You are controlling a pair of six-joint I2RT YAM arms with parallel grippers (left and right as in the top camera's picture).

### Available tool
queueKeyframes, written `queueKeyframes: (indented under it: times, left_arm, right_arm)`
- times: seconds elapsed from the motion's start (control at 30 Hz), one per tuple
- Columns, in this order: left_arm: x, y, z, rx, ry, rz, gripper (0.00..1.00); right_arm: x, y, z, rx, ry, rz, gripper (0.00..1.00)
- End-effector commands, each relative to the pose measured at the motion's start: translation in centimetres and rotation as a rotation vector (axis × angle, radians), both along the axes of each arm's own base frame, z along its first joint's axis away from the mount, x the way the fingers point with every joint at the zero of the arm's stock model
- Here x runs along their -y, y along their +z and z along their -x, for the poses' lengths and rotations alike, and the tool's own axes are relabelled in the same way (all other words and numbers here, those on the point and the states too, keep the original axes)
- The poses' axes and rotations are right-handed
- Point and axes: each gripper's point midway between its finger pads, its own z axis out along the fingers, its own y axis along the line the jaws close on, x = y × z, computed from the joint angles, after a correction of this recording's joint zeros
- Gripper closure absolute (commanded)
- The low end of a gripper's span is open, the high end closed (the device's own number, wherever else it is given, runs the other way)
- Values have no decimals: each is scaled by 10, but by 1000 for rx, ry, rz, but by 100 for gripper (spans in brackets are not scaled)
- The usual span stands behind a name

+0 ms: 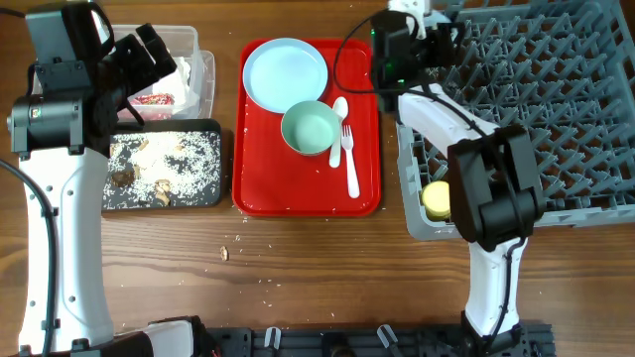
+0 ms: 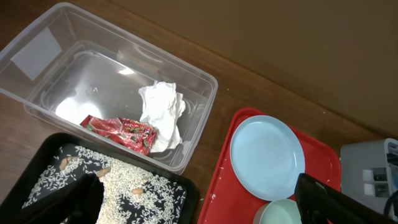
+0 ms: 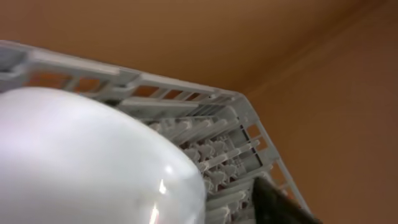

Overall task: Sort waste into correct bins and load items into the dishwasher rack
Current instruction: 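Reach the right gripper to the green bowl and grasp its rim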

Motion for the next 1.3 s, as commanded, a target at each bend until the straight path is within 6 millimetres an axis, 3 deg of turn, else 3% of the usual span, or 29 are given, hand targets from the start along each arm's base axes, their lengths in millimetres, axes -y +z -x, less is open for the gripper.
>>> queueKeyframes:
  times: [0.0,0.07,0.37,0.47,0.53,0.6,0.73,0.93,1.07,1.27]
  left_arm:
    - [-1,2,-2,4,-7,-2,0]
    - [-1,2,-2,4,-7,-2,0]
    - [-1,2,-2,4,-7,-2,0]
    - [-1,2,-2,4,-7,-2,0]
    - [-1,2,-2,5,-7,-2,0]
    - [-1,2,-2,5,-7,-2,0]
    - [-1,2,-2,4,-7,-2,0]
    - [-1,2,-2,4,-7,-2,0]
    - [-1,2,-2,4,-7,-2,0]
    - [-1,2,-2,4,-7,-2,0]
  right_arm:
    - [-23,-6,9,-22,4,38,13]
    - [-31,-4,10,-40,22,59,0]
    - [-56,31,15,14,91,30,0]
    - [-83,39,17,12,195,-31,0]
    - [-111,28,24,-37,310,-142,0]
    - [-140,5,34,-135,433,-312,0]
    - [-188,-39,73,-333,529,-736,0]
    - [-217,-72,127,-526,337,-1207,0]
    - [-232,-74,141,-619,405,-1256,0]
    - [-223,-101,162,-648,254,-1301,22]
